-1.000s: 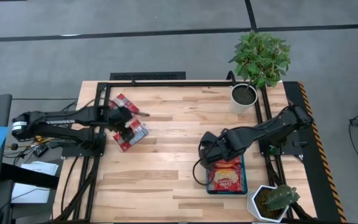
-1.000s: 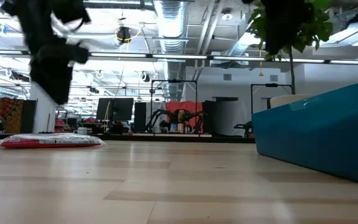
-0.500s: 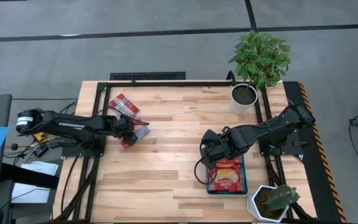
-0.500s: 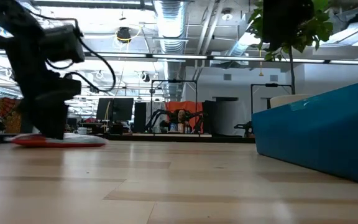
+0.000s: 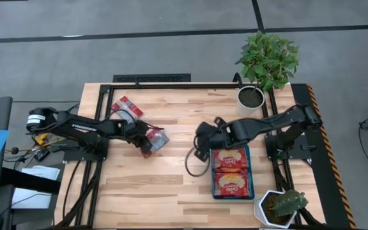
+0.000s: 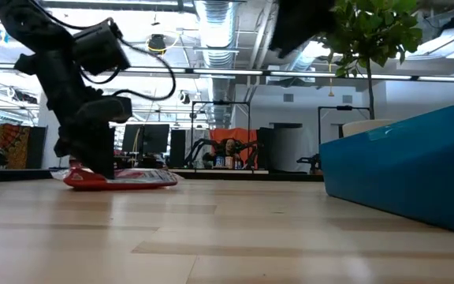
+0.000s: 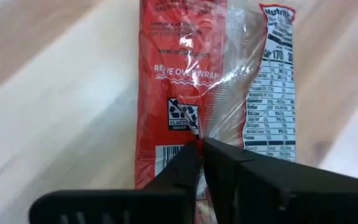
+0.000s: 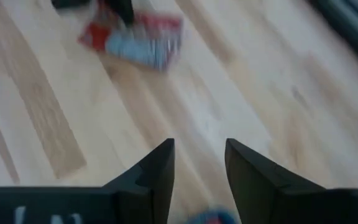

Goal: Sort popcorn bags into baskets
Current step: Put the bottom red popcorn bag into the blue bin

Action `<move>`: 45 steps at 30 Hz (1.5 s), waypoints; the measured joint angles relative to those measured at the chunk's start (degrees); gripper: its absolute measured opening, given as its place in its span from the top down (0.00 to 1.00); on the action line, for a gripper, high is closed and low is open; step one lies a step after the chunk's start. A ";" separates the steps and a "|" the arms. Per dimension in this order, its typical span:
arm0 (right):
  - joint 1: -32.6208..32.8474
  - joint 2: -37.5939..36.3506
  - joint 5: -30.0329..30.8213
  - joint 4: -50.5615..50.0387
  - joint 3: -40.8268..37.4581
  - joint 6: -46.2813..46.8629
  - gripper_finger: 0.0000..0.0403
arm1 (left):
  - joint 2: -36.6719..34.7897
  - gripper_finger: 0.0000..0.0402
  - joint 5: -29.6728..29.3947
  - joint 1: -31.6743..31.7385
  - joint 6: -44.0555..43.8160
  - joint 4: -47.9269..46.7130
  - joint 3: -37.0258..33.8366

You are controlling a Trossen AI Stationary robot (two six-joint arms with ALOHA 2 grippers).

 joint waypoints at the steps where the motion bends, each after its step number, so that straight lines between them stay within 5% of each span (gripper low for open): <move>1: -0.86 0.00 -0.01 2.37 0.00 -2.75 0.60 | 0.02 0.98 0.30 -0.39 0.66 1.25 0.26; 9: -7.59 3.00 -5.04 18.85 -0.22 -21.52 0.62 | 0.48 1.00 1.59 -3.08 5.95 11.86 1.07; 19: -10.71 12.92 -17.23 30.47 0.43 -31.16 0.58 | 0.96 1.00 6.34 -3.13 10.83 17.90 1.30; 35: -15.55 22.56 -27.80 30.35 1.67 -35.26 0.35 | 9.88 1.00 9.06 -4.15 16.29 19.15 5.51; 45: -15.61 22.15 -27.80 29.22 2.34 -41.60 0.35 | 10.10 1.00 7.04 -4.38 16.63 15.73 9.09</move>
